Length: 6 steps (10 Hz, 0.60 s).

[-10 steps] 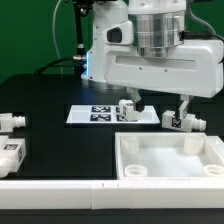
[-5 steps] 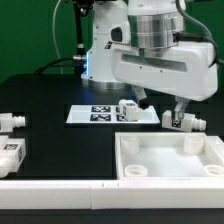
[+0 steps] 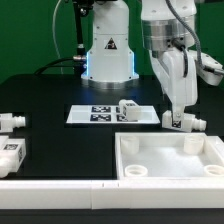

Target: Assemble square table

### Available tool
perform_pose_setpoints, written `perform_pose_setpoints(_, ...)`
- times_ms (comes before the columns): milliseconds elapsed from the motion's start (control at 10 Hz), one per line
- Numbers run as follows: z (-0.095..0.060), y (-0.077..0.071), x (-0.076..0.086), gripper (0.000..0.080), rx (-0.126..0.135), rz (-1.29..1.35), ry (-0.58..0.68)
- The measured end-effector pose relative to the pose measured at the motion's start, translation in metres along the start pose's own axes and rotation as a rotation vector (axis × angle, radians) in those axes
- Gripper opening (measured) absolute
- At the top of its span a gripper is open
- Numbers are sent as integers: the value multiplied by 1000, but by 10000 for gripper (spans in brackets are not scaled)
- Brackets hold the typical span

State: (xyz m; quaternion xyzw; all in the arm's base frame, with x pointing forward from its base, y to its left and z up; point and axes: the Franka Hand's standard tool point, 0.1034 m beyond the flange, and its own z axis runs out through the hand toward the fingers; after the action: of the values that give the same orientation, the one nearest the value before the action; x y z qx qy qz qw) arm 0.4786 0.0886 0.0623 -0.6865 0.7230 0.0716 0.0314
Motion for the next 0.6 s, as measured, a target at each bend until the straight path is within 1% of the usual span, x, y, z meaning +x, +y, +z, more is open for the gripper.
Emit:
perform_pose_setpoints(100,1,0,-2,648,0,28,-7)
perform_pose_setpoints(200,2,3,-5,648,-2,129,-18)
perform_pose_setpoints(400,14,41,-21,648,-56,394,-16)
perform_pose_setpoints(500,19,47,-28,648,-72,442,-12)
perform_pose_setpoints(600,19,47,-30,648,-76,420,-14)
